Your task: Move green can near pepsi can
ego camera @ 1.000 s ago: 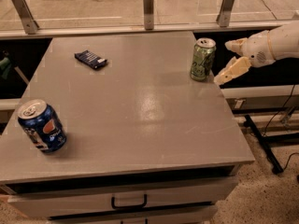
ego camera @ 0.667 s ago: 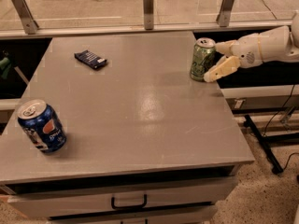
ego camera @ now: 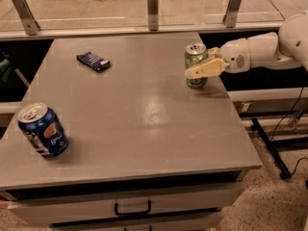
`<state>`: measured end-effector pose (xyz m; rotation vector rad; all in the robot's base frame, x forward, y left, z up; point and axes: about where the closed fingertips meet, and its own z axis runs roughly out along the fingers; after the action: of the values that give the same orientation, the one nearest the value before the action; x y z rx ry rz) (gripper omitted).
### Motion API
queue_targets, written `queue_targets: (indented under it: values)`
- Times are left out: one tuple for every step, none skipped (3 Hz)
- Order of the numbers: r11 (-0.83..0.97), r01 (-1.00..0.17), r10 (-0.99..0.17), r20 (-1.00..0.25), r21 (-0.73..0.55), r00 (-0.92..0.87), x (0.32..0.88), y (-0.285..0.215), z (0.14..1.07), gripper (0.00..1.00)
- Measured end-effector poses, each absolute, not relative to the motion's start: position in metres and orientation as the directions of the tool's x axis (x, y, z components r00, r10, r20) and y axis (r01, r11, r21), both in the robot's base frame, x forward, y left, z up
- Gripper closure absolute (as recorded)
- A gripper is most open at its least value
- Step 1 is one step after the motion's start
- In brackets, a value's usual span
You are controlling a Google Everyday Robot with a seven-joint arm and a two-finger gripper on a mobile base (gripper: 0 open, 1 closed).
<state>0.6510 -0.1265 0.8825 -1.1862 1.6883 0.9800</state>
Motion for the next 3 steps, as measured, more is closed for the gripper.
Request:
queue_targets:
  values:
    - [0.202, -0.976, -0.279, -0.950, 0.086, -0.142, 0.6380, -0.1144, 0.9200, 0.65]
    - [0.199, -0.976, -0.280, -0.949, 0.089, -0.144, 0.6387, -0.1116, 0.9184, 0.88]
    - [0.194, -0.977, -0.279, -0.949, 0.090, -0.143, 0.6390, -0.1086, 0.9179, 1.00]
